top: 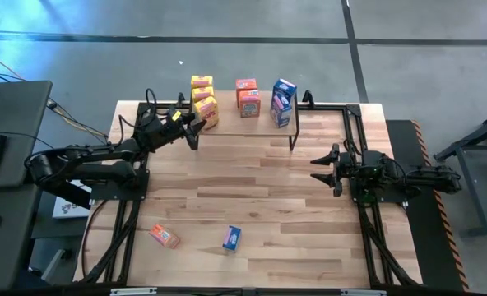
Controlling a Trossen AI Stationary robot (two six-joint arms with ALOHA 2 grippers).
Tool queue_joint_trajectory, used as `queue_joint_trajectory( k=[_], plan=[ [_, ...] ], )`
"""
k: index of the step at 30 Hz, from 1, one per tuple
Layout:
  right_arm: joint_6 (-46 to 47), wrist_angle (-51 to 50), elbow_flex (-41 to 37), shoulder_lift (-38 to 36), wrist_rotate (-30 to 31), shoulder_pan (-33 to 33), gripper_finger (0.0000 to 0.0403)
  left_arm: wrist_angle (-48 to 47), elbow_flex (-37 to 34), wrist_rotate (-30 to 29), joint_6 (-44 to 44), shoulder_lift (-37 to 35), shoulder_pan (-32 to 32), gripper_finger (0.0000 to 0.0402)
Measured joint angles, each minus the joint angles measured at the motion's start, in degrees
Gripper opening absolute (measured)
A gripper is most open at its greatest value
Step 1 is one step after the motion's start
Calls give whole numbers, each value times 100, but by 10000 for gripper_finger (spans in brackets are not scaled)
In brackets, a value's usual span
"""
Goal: Stack cereal on shelf
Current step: Put the yellow cereal box aligned with the other yellow cereal box on the shelf
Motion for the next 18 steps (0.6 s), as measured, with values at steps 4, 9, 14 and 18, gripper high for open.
queue_joint_trajectory(
  k=[4, 9, 14, 18],
  plan=[
    [0, 2, 0, 0, 0, 1, 232, -58, 0, -54, -72, -7, -1, 193],
    [0, 1, 0, 0, 0, -1, 232, -80, 0, -62, -95, -22, -1, 215],
    [-2, 0, 0, 0, 0, -1, 232, -107, 0, -78, -97, -46, -10, 234],
    [0, 0, 0, 0, 0, -1, 232, -239, -2, -237, 6, -198, -84, 239]
  ],
)
